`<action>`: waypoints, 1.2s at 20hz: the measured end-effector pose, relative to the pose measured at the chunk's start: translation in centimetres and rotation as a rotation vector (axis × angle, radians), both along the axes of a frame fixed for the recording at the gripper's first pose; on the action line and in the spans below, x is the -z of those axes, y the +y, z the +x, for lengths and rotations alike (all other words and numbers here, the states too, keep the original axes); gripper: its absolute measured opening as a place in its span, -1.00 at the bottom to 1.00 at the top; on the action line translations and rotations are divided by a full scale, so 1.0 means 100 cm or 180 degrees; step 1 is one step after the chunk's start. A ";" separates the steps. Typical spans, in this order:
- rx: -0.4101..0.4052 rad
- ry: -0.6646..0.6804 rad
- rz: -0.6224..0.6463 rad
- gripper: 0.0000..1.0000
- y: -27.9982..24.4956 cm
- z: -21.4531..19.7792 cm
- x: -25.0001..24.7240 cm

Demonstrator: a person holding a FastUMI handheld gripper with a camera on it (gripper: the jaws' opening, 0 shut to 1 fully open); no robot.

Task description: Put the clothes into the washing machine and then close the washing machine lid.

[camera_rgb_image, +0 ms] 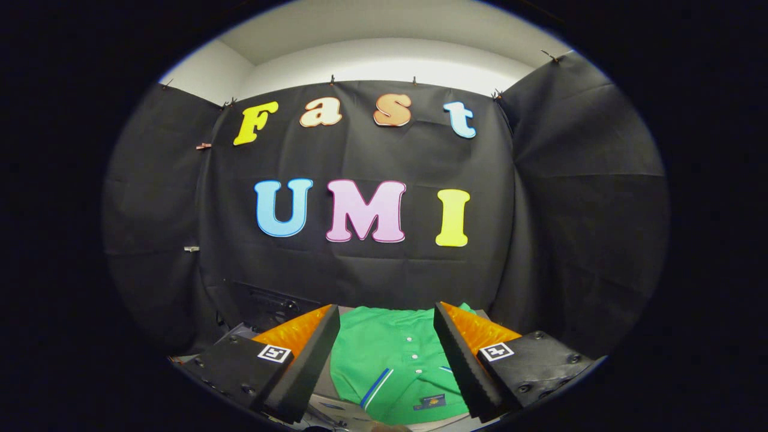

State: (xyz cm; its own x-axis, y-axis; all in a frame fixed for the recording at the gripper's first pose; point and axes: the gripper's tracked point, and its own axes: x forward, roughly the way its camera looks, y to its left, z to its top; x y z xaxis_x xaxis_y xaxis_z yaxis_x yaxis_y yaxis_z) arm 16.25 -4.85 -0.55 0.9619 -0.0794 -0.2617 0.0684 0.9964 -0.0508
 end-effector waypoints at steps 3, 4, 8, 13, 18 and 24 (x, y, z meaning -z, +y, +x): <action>0.0077 0.0268 -0.0053 0.96 -0.011 0.031 0.020; 0.0096 0.0364 -0.0077 0.96 -0.014 0.041 0.028; 0.0164 0.0753 -0.0104 0.97 -0.026 0.070 0.063; 0.0242 0.1259 -0.0026 0.97 -0.039 0.095 0.113; 0.0312 0.1573 -0.0045 0.98 -0.052 0.099 0.152; 0.0240 0.1827 -0.0050 0.97 -0.052 0.095 0.177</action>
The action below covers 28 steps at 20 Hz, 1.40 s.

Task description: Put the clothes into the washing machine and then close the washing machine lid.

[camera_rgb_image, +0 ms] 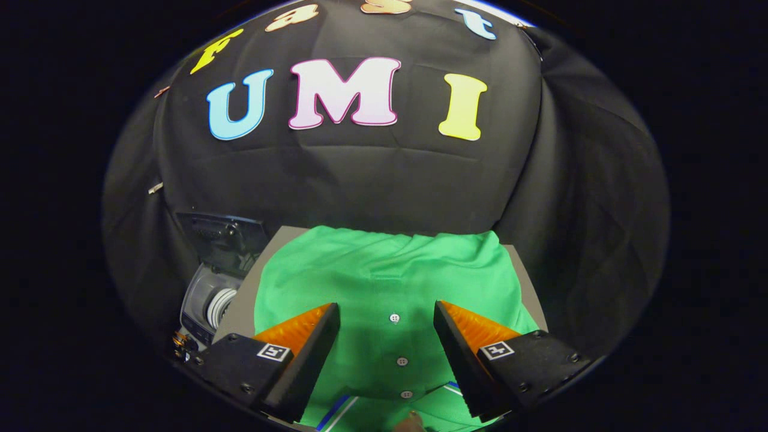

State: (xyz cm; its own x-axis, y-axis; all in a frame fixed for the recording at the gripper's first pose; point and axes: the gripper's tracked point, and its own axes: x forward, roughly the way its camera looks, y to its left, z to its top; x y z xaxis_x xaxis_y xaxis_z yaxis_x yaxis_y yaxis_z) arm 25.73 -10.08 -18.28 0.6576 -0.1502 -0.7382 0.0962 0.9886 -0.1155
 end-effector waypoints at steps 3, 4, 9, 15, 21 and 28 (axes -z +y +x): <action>0.0021 0.0050 -0.0023 0.98 -0.006 0.002 0.004; 0.0035 0.0073 -0.0016 0.97 -0.008 0.002 0.007; 0.0100 0.0234 0.0181 0.97 -0.010 -0.006 0.019; 0.0104 0.0332 0.0202 0.99 -0.011 -0.006 0.024; 0.0002 0.0551 0.0231 0.09 -0.009 -0.002 0.027; -0.0014 0.0571 0.0245 -0.65 -0.008 -0.002 0.025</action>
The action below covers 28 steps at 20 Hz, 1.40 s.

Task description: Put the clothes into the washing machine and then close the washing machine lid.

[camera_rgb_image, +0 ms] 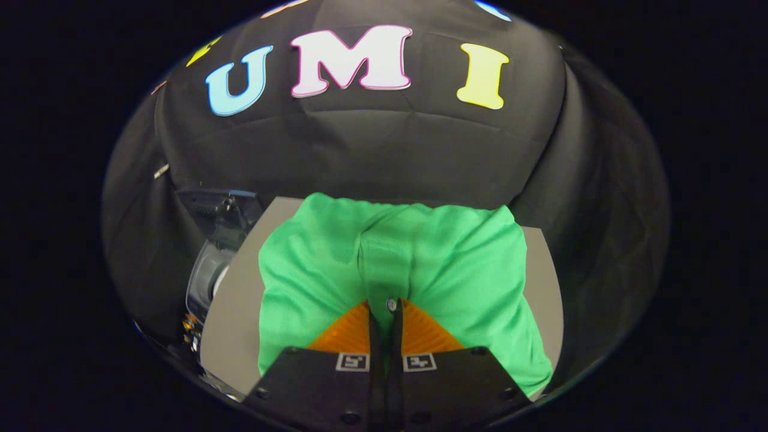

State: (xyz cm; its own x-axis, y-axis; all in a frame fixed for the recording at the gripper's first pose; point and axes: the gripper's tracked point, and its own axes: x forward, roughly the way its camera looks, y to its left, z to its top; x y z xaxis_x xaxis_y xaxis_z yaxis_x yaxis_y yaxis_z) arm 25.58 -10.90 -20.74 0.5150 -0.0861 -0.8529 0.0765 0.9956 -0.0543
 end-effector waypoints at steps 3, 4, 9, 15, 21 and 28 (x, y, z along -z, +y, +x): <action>-0.0009 -0.0024 0.0055 -0.88 0.001 0.002 0.001; -0.0012 -0.0049 0.0059 -0.89 0.001 0.002 0.001; 0.0027 -0.0162 0.0050 -0.89 0.004 -0.005 -0.008; 0.0208 -0.0756 0.0541 -0.89 0.017 -0.008 -0.097; 0.0032 -0.1361 0.0604 -0.90 0.049 -0.013 -0.193; -0.0470 -0.1837 0.0452 -0.90 0.131 -0.022 -0.269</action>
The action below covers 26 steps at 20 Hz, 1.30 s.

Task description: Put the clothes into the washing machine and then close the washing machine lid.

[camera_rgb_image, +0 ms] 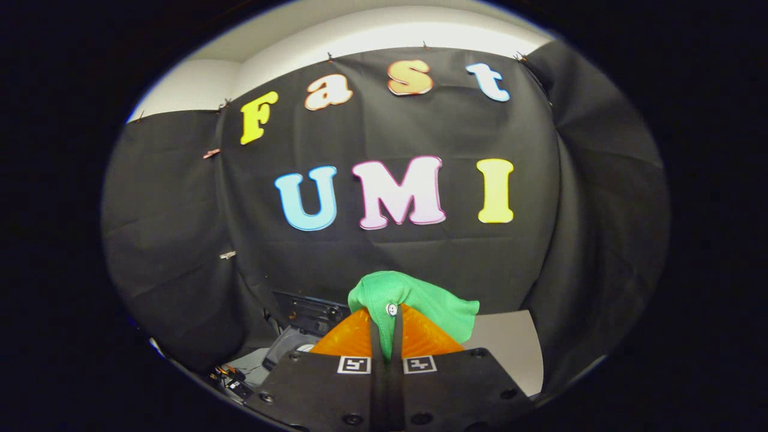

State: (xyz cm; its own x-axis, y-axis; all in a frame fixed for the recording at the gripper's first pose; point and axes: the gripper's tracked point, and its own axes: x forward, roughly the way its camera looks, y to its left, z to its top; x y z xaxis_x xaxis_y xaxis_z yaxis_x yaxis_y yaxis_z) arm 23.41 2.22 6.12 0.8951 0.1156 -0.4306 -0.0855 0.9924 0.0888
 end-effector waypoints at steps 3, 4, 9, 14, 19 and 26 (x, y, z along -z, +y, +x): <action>-0.0237 -0.0015 0.0031 -0.90 0.048 0.001 -0.006; -0.0310 0.0005 0.0077 -0.90 0.064 0.002 -0.005; -0.0699 0.0173 0.0250 -0.90 0.137 0.011 0.018; -0.1023 0.0397 0.0242 -0.90 0.205 0.019 0.058; -0.1295 0.0603 0.0317 -0.90 0.251 0.031 0.104; -0.1548 0.1123 0.0195 -0.90 0.293 0.045 0.215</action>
State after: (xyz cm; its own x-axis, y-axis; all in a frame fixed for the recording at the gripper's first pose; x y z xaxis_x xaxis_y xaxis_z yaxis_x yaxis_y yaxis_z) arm 27.86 31.50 -15.36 0.5377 0.5099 -0.6715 -0.4831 0.8390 0.2502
